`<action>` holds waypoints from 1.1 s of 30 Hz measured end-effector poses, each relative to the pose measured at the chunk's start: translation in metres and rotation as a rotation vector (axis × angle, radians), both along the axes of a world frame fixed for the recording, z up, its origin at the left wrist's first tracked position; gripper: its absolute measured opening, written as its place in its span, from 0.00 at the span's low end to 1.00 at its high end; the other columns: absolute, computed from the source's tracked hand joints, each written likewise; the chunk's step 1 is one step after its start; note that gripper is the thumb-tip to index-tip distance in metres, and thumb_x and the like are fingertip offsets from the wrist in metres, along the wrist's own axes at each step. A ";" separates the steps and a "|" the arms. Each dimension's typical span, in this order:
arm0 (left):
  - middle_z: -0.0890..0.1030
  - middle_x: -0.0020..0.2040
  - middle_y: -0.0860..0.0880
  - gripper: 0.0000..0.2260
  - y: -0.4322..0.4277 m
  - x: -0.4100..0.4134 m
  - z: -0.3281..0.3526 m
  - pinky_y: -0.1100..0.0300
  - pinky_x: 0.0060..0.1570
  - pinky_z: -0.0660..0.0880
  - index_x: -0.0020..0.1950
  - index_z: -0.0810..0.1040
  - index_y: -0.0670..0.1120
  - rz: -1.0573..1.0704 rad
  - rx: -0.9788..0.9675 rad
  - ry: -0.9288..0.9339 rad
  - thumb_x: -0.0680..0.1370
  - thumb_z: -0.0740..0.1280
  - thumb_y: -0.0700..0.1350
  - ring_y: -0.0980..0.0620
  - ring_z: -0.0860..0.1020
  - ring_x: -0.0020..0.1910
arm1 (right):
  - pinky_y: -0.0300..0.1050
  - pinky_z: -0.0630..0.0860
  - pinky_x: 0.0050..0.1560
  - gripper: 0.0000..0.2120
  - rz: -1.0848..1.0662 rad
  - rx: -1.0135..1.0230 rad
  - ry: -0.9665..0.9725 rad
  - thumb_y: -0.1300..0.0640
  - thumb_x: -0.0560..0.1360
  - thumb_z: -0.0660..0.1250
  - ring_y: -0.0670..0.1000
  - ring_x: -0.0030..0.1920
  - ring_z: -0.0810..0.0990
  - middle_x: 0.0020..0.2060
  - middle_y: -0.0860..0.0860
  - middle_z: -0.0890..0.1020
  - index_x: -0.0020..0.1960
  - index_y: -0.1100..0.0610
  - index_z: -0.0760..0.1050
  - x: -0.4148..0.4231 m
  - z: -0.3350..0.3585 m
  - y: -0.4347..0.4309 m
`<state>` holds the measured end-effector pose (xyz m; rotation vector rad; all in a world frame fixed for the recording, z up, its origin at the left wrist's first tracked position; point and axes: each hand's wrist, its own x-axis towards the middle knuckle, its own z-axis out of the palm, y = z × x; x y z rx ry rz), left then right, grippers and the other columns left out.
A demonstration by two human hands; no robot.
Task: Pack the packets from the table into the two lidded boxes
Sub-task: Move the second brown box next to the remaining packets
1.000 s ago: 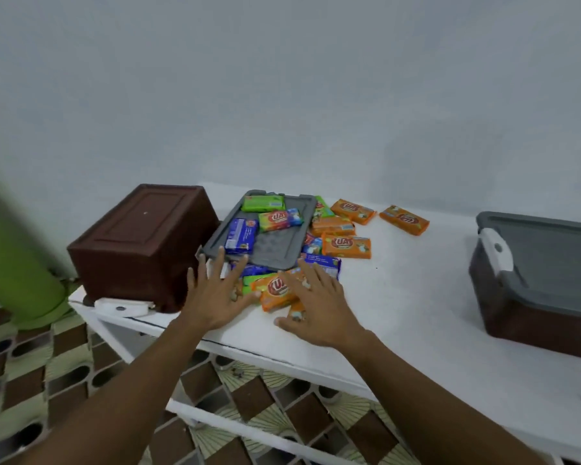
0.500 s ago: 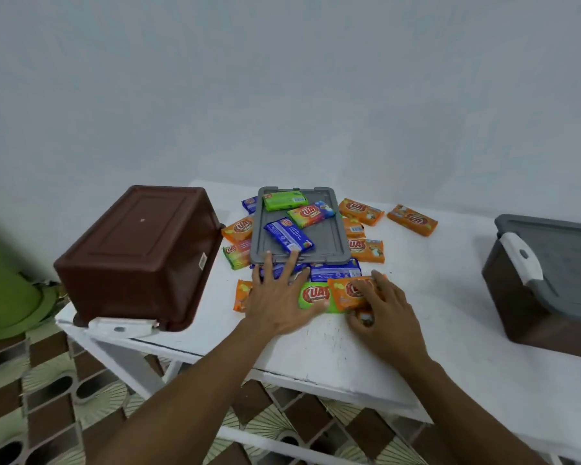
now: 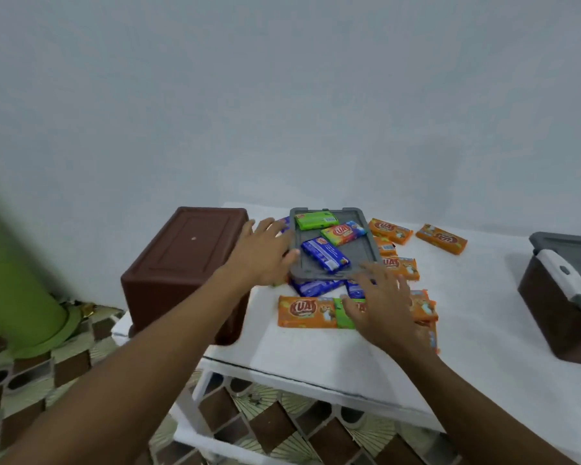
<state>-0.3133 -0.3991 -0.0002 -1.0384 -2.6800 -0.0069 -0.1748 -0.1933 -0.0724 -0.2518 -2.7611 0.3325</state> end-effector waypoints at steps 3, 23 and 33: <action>0.68 0.73 0.49 0.23 -0.047 -0.032 0.017 0.47 0.70 0.57 0.71 0.68 0.51 0.030 0.071 -0.015 0.77 0.51 0.52 0.48 0.63 0.72 | 0.57 0.63 0.69 0.30 0.108 -0.075 0.024 0.35 0.72 0.57 0.52 0.69 0.66 0.68 0.49 0.72 0.68 0.50 0.72 -0.018 0.006 -0.051; 0.58 0.78 0.46 0.31 -0.135 -0.080 0.016 0.37 0.71 0.51 0.79 0.54 0.55 -0.028 -0.054 -0.227 0.79 0.48 0.66 0.36 0.54 0.75 | 0.47 0.80 0.53 0.31 -0.025 -0.595 0.150 0.31 0.74 0.57 0.45 0.55 0.81 0.57 0.41 0.80 0.72 0.46 0.66 -0.028 0.003 -0.200; 0.67 0.72 0.45 0.38 -0.203 -0.128 0.019 0.35 0.70 0.51 0.71 0.62 0.52 0.027 0.018 -0.393 0.69 0.59 0.75 0.40 0.62 0.72 | 0.40 0.77 0.54 0.24 0.027 -0.760 0.175 0.44 0.75 0.64 0.45 0.60 0.77 0.58 0.41 0.79 0.69 0.48 0.70 -0.035 -0.002 -0.241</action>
